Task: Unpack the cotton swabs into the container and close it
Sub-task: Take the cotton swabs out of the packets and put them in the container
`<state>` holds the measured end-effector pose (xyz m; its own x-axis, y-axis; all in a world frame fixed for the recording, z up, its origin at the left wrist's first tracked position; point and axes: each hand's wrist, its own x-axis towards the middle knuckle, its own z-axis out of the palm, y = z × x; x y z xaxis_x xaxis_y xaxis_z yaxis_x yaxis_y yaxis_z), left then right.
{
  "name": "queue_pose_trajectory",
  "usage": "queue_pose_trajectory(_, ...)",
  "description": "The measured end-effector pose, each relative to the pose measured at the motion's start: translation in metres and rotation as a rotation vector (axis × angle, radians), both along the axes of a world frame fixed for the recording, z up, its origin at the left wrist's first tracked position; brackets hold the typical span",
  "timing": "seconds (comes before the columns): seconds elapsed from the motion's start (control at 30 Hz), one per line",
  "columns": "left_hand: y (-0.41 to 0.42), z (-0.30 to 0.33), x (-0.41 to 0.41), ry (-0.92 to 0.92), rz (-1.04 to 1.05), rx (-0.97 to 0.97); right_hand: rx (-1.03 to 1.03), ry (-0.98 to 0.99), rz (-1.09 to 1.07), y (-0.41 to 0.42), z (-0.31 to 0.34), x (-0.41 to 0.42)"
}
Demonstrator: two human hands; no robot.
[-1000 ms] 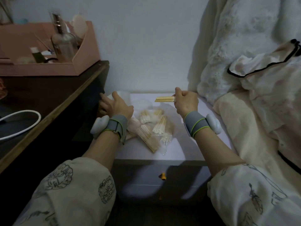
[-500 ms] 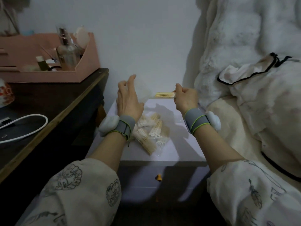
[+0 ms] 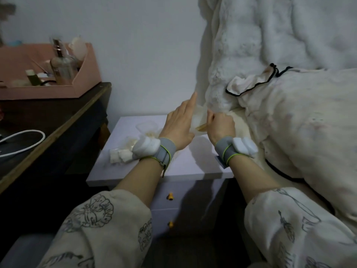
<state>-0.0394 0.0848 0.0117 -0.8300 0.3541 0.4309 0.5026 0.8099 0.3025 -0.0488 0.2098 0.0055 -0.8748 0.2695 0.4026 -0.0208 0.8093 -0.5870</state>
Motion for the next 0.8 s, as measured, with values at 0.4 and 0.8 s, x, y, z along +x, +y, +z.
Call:
queue_pose_trajectory(0.4,0.011,-0.008,0.005,-0.061,-0.085,-0.09,-0.232,-0.136,0.058,0.021,-0.017,0.009)
queue_pose_trajectory(0.8,0.023,-0.028,0.006,-0.161,0.006,-0.114,-0.2,-0.183,-0.028,0.042,-0.032,0.02)
